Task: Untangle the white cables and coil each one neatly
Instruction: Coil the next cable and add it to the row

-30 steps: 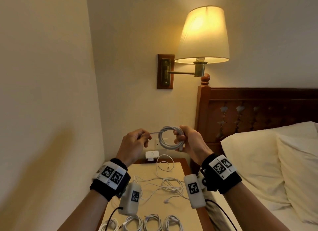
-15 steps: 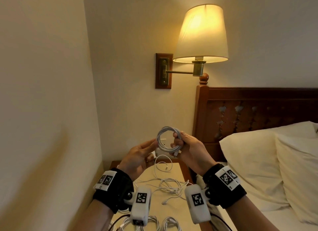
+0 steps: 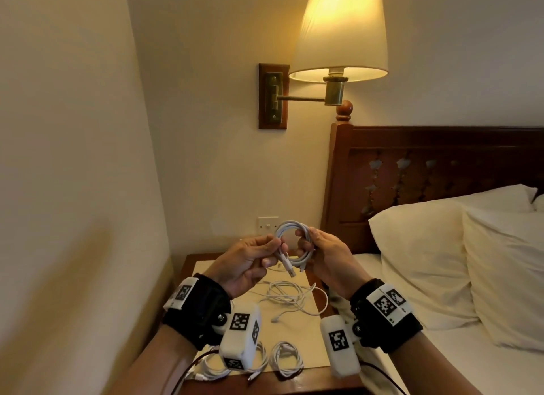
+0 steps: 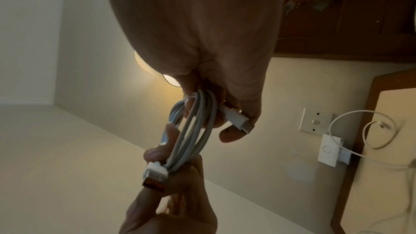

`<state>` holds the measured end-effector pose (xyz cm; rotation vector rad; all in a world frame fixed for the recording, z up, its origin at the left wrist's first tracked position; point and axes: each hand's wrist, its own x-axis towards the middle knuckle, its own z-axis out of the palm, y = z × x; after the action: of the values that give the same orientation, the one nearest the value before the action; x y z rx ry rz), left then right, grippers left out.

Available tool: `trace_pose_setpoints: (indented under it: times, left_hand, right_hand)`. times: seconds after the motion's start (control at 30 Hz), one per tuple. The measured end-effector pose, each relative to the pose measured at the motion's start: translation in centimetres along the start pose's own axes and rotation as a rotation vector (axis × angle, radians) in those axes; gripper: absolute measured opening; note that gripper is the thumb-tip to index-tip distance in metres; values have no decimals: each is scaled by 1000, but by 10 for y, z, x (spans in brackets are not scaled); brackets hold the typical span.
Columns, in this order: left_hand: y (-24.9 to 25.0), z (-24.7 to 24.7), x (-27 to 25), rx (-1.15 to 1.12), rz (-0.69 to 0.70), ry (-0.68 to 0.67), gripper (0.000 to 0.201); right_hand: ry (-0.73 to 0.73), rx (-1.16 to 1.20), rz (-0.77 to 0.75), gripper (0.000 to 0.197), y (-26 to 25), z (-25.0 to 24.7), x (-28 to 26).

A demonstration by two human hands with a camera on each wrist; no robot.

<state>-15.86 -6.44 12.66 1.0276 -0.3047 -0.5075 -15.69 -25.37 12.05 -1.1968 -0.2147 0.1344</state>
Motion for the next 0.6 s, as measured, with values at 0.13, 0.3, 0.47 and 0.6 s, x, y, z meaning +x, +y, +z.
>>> trace_pose_setpoints:
  times: [0.13,0.3,0.47,0.6]
  left_hand:
    - [-11,2,3,-31,-16,-4,27]
    - [-35,5,6,-2,-52,7,29]
    - [-63,12,11,235,34,35,27]
    - [-105,5,22,560,149,153,23]
  right_hand:
    - [41,-44,15,38,11,-14,-5]
    - [62,-145,17,38,25,-30,-19]
    - [195,-273,12,31,47,-56,-46]
    - [270,-401,181,22,78,-82,-93]
